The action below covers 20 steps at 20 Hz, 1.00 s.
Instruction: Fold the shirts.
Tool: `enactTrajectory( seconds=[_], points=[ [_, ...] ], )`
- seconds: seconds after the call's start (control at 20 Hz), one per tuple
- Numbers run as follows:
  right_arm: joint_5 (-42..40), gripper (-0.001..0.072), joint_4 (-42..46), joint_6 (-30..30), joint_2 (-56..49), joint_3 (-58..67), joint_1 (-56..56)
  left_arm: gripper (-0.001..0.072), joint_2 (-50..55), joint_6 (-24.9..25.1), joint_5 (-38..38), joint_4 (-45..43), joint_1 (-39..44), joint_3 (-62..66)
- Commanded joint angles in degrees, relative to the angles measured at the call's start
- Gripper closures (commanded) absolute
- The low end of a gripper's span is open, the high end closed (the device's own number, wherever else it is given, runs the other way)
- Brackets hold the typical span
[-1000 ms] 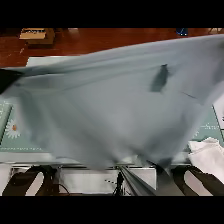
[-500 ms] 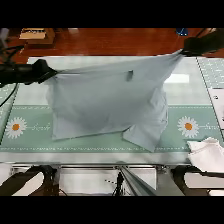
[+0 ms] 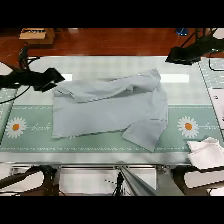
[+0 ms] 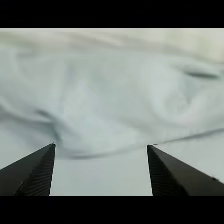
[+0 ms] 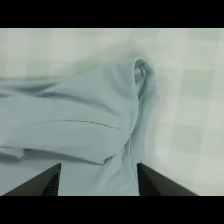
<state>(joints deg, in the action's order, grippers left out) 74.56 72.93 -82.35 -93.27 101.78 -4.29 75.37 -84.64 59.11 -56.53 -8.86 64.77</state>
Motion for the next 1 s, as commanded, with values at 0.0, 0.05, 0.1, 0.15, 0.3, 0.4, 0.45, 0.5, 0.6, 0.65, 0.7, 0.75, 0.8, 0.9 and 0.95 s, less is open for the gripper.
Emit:
enactTrajectory(
  seconds=[0.0, 0.05, 0.1, 0.15, 0.3, 0.4, 0.45, 0.5, 0.6, 0.65, 0.7, 0.75, 0.8, 0.9, 0.95],
  points=[
    [14.88, 0.0173, 9.92, 4.44, 2.91, 0.00, -2.80, 0.0030, -0.79, -0.04, 21.68, -13.07, -7.87, 2.43],
    [17.16, 0.0180, 12.33, 2.93, 3.98, -0.61, -4.61, 0.0044, -2.01, 0.00, 25.57, -14.49, -10.54, 1.03],
    [17.18, 0.0180, 11.54, 1.97, 5.29, -2.03, -7.02, 0.0127, -3.80, 0.00, 27.26, -14.62, -13.20, -2.05],
    [17.20, 0.0181, 9.97, 2.10, 6.51, -4.02, -9.33, 0.0159, -5.70, 0.00, 27.39, -14.62, -15.28, -6.19],
    [15.85, 0.0180, 0.46, 4.02, 9.44, -11.56, -16.04, 0.0154, -8.76, 3.69, 27.10, -13.35, -19.37, -19.23],
    [14.73, 0.0180, -5.14, 5.44, 10.51, -15.61, -19.21, 0.0152, -8.68, 5.68, 25.75, -11.02, -19.69, -24.30],
    [14.82, 0.0179, -5.92, 5.88, 10.64, -16.85, -20.00, 0.0151, -8.59, 5.84, 24.81, -10.54, -19.67, -25.86],
    [14.78, 0.0180, -6.03, 5.99, 10.64, -17.62, -20.44, 0.0151, -8.57, 5.81, 23.80, -10.80, -19.69, -27.32],
    [14.56, 0.0180, -6.36, 6.62, 10.64, -18.47, -20.59, 0.0129, -8.15, 5.81, 20.96, -10.69, -19.67, -29.09],
    [13.70, 0.0180, -6.49, 6.62, 10.64, -18.47, -20.59, 0.0129, -7.48, 5.84, 19.67, -9.86, -19.67, -29.29],
    [13.00, 0.0180, -6.88, 6.67, 10.64, -18.47, -20.59, 0.0129, -6.71, 6.16, 18.69, -8.66, -19.67, -29.29],
    [12.50, 0.0180, -6.82, 6.73, 10.64, -18.47, -20.59, 0.0130, -5.66, 6.25, 17.73, -7.17, -19.67, -29.29],
    [12.24, 0.0180, -6.82, 7.02, 10.64, -18.47, -20.59, 0.0130, -4.55, 6.23, 17.11, -6.10, -19.52, -29.29],
    [12.17, 0.0179, -6.78, 7.52, 10.64, -18.47, -20.59, 0.0130, -1.70, 6.23, 16.15, -5.07, -18.12, -29.29],
    [12.15, 0.0180, -6.73, 7.63, 10.64, -18.47, -20.59, 0.0130, -0.09, 6.23, 15.76, -4.11, -16.92, -29.29]
  ],
)
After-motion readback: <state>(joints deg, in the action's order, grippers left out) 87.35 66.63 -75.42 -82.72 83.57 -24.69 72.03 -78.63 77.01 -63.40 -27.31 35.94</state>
